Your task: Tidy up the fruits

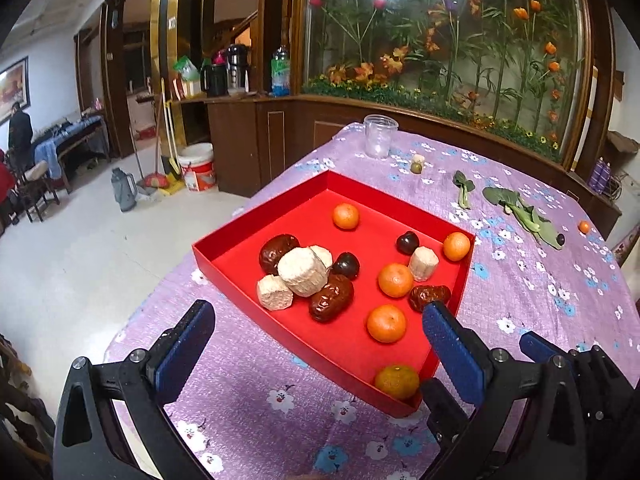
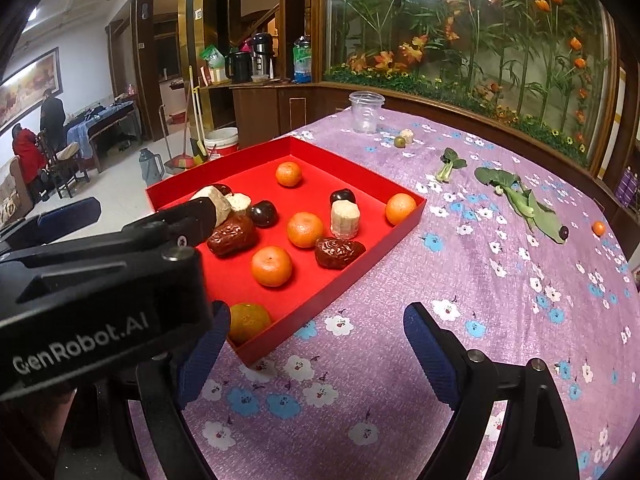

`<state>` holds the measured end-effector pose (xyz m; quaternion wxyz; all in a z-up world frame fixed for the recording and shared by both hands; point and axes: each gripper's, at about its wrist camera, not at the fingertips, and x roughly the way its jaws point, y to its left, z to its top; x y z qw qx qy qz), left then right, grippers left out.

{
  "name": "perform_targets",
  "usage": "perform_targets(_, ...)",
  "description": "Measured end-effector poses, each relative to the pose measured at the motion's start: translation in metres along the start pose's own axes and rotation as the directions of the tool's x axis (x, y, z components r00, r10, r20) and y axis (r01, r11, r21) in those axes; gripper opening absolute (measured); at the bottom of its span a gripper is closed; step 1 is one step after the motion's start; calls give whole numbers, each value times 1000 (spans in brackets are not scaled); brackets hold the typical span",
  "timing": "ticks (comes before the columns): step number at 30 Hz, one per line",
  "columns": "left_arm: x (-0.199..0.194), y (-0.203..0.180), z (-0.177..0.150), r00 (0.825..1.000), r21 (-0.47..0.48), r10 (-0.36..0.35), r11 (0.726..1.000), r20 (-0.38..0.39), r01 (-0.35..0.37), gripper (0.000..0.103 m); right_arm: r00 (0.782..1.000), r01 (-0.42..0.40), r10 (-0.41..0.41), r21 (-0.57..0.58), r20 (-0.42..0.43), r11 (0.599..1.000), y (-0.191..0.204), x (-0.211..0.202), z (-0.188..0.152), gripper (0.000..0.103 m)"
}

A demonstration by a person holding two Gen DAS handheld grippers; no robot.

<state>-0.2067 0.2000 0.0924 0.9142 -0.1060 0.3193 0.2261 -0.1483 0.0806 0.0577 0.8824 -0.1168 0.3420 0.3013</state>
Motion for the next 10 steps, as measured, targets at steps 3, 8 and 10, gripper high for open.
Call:
perform_targets(3,5,2,3,1000,-13,-15,1000,-8,15,103,1000,0,0,5,-5,1000,-1,3,2,92)
perform_targets(8,9,6,8,999,-24,-32,999,-30,31,103,1000,-8,8,-2,8,1000,0,1,5,92)
perform_targets(10,8,7,10,999,-26,-31,999,-35,30,103,1000,-3,3,2,18,1000,-2,-3,5,92)
